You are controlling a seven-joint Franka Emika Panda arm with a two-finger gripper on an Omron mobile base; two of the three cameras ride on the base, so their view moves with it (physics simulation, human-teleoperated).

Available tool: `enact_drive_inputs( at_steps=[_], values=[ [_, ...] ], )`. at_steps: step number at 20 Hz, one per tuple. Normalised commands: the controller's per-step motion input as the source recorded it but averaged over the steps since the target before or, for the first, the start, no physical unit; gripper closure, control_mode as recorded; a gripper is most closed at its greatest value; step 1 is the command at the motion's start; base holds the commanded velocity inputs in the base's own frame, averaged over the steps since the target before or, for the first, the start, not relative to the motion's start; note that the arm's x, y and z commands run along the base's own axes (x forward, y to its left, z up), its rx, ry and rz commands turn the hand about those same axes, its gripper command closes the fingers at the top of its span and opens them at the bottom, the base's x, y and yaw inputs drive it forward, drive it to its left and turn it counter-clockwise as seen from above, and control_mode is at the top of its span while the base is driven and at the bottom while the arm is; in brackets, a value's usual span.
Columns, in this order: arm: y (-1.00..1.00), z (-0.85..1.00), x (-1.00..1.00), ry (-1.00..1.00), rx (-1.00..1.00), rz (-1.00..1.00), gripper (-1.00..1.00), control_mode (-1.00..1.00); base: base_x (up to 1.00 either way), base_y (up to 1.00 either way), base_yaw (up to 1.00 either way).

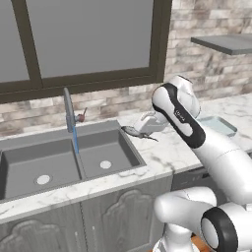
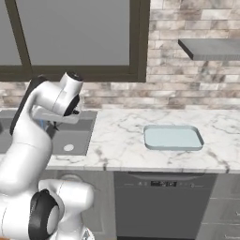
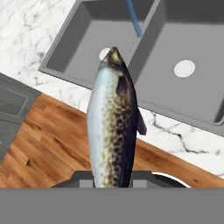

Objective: Take the fish out of the fridge, briefly rinse it in the sink, and place it on the tray next to the sink.

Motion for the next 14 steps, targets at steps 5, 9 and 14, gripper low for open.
enact_drive_inputs(
  at_steps=[5, 9, 14],
  values=[
    [0.04, -0.16, 0.11, 0.05, 0.05, 0.17, 1.0, -1.0, 0.0, 0.0, 0.0],
    [0.02, -0.02, 0.58, 0.18, 0.1, 0.22, 1.0, -1.0, 0.0, 0.0, 0.0],
    [0.31, -0.03, 0.85, 0.15, 0.03, 0.14, 1.0, -1.0, 0.0, 0.0, 0.0]
  ],
)
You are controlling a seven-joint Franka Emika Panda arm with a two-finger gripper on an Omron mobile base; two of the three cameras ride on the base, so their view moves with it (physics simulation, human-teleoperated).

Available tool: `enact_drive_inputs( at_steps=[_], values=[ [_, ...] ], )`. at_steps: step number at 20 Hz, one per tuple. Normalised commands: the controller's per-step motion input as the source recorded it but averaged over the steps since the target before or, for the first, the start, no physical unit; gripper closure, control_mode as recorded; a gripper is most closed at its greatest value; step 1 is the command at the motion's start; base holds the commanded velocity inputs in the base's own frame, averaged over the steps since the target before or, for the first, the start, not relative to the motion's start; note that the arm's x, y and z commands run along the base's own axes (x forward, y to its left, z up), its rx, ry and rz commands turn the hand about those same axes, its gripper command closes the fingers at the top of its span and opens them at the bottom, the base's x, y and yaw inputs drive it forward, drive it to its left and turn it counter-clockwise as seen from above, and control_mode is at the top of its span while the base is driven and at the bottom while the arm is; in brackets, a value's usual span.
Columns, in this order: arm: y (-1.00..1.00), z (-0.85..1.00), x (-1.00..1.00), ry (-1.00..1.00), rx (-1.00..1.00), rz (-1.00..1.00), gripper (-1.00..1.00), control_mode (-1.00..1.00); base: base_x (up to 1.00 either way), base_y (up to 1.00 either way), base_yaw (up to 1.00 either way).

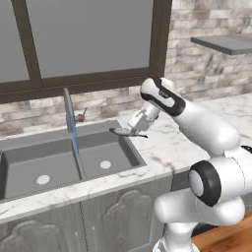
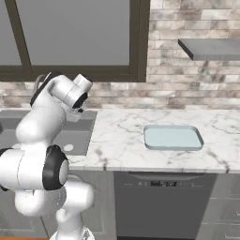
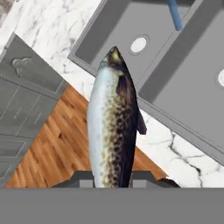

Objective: Take the fish out of the fridge, briefly rinse it in the sink, and place it on the tray next to the sink.

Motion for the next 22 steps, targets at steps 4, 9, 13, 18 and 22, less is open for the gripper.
enact_drive_inputs(
  at_steps=[4, 9, 13, 18, 22],
  values=[
    [0.51, -0.32, 0.77, 0.13, 0.0, 0.12, 1.0, -1.0, 0.0, 0.0, 0.0],
    [0.41, -0.46, 0.54, 0.1, 0.0, 0.11, 1.0, -1.0, 0.0, 0.0, 0.0],
    [0.35, -0.35, 0.16, 0.01, 0.0, 0.11, 1.0, -1.0, 0.0, 0.0, 0.0],
    [0.5, -0.13, 0.05, -0.03, -0.03, 0.1, 1.0, -1.0, 0.0, 0.0, 0.0],
    [0.41, -0.07, 0.0, -0.13, -0.12, 0.09, 1.0, -1.0, 0.0, 0.0, 0.0]
  ],
)
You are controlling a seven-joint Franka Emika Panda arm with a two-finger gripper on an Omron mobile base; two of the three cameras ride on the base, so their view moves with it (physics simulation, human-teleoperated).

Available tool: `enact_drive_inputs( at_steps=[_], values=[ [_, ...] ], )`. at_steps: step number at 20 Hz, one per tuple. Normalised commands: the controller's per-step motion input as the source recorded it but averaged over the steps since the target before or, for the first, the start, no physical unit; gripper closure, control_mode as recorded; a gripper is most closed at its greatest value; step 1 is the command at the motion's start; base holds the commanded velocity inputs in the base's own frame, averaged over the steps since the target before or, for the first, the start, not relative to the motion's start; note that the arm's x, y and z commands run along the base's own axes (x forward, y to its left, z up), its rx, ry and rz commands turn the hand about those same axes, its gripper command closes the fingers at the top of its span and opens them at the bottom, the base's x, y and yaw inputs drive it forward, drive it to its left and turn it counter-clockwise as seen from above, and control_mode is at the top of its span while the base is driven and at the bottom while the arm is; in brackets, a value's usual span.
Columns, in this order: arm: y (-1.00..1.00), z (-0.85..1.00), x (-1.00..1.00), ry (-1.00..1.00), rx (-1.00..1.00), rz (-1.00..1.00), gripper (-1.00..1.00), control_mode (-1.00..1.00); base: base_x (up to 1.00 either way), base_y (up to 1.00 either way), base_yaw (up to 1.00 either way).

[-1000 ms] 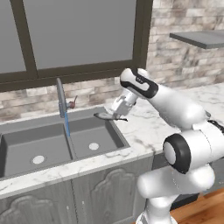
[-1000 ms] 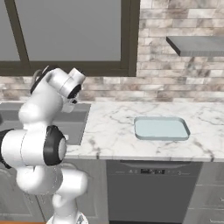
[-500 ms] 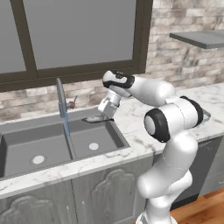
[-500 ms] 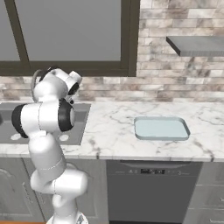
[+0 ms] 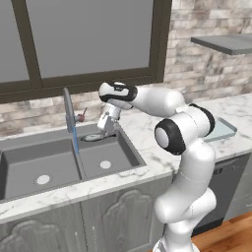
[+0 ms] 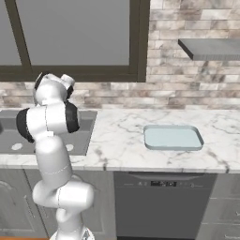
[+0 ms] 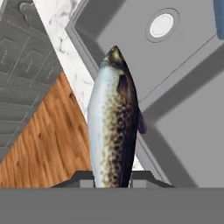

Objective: Take the fish out of the fridge, briefly rinse it in the sink, and place it on the tray next to the sink.

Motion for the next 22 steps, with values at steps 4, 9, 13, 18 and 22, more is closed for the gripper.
enact_drive_inputs(
  at_steps=[4, 9, 13, 18, 22],
  values=[
    [0.1, -0.04, 0.29, 0.0, -0.03, 0.01, 1.0, -1.0, 0.0, 0.0, 0.0],
    [0.02, 0.0, 0.35, 0.0, 0.0, 0.0, 1.0, -1.0, 0.0, 0.0, 0.0],
    [0.18, -0.01, 0.39, 0.0, -0.01, -0.05, 1.0, -1.0, 0.0, 0.0, 0.0],
    [0.28, 0.0, 0.32, 0.0, -0.01, -0.04, 1.0, -1.0, 0.0, 0.0, 0.0],
    [0.22, -0.06, 0.1, 0.08, 0.0, 0.0, 1.0, -1.0, 0.0, 0.0, 0.0]
  ],
)
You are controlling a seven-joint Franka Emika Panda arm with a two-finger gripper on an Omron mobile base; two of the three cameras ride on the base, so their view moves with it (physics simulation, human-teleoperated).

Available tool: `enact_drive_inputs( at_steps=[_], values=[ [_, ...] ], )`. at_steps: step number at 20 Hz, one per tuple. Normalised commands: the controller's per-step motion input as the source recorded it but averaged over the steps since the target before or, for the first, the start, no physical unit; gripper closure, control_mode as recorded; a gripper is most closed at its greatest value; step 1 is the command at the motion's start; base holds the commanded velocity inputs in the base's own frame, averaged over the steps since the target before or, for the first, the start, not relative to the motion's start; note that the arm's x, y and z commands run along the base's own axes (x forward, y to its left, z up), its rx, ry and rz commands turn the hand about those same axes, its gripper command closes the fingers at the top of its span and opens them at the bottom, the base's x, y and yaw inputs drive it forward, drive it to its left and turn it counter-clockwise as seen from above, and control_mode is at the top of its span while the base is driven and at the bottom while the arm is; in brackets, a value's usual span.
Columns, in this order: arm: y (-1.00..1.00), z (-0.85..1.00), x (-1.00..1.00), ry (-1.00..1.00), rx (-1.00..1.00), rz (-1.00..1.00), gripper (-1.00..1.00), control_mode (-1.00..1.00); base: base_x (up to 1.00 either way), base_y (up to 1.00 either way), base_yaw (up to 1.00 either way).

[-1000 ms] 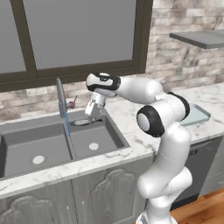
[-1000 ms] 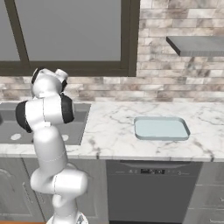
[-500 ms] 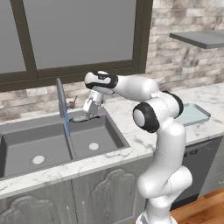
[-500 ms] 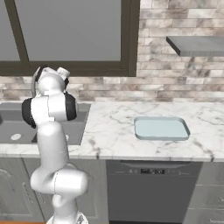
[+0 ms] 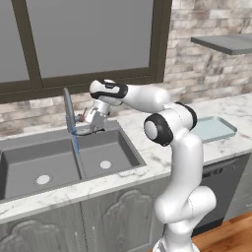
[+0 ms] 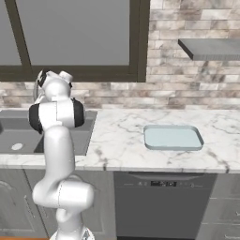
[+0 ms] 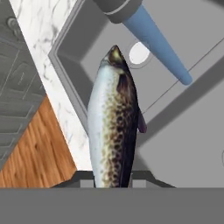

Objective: Take the fish out of the fridge, briefly rinse it in the sink, and place it on the tray next to the sink.

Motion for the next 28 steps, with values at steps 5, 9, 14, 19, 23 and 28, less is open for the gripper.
enact_drive_inputs(
  at_steps=[5, 9, 14, 19, 23, 28],
  values=[
    [0.16, -0.14, 0.2, 0.01, -0.01, -0.01, 1.0, -1.0, 0.0, 0.0, 0.0],
    [0.15, -0.28, 0.23, 0.03, -0.02, -0.03, 1.0, -1.0, 0.0, 0.0, 0.0],
    [0.08, -0.33, 0.17, 0.07, -0.03, -0.05, 1.0, -1.0, 0.0, 0.0, 0.0],
    [0.11, -0.19, 0.44, 0.01, -0.03, -0.06, 1.0, -1.0, 0.0, 0.0, 0.0],
    [0.12, -0.04, 0.35, 0.0, 0.0, -0.05, 1.0, -1.0, 0.0, 0.0, 0.0],
    [0.02, 0.0, -0.16, 0.04, 0.0, 0.0, 1.0, -1.0, 0.0, 0.0, 0.0]
  ],
)
